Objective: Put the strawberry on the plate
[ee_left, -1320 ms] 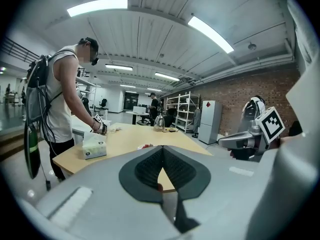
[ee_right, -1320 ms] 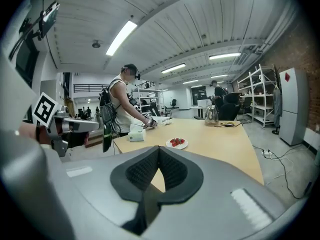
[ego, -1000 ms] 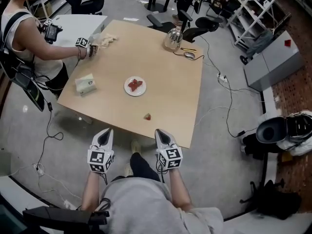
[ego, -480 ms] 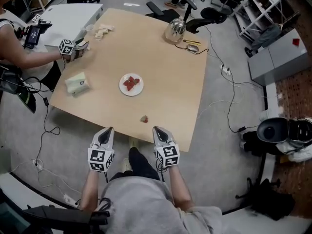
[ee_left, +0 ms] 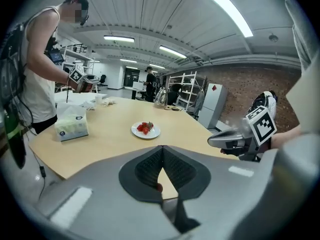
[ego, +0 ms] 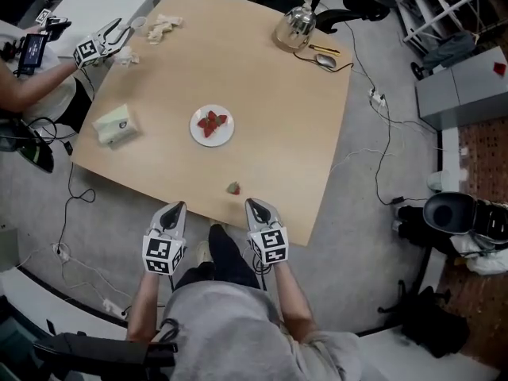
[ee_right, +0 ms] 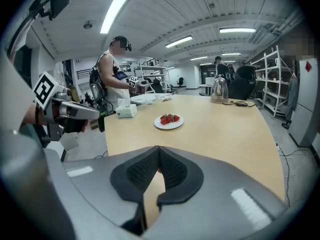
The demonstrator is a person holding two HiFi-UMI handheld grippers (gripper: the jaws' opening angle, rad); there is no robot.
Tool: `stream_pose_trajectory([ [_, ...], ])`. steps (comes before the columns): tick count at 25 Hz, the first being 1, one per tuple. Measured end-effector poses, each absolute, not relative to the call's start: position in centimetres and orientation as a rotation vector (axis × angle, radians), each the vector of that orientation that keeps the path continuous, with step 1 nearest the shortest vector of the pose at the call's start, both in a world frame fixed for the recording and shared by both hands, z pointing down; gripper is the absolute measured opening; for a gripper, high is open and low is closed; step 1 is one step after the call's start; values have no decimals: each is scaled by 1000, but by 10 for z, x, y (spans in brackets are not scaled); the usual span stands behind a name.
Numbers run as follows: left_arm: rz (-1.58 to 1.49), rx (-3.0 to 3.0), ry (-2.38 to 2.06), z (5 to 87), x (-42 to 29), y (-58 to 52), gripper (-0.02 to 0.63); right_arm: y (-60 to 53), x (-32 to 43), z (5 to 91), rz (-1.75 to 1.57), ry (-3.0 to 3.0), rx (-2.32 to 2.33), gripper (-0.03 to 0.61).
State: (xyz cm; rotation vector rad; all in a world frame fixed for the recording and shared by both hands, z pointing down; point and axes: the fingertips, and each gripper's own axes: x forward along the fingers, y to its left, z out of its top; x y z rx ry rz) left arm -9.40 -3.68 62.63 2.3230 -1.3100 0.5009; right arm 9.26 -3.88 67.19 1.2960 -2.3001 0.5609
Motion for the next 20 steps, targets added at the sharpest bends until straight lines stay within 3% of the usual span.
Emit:
stream_pose_trajectory([
  [20, 572, 2234, -1293, 656, -87, -49, 20, -60, 79, 732, 546, -2252, 1057, 20],
])
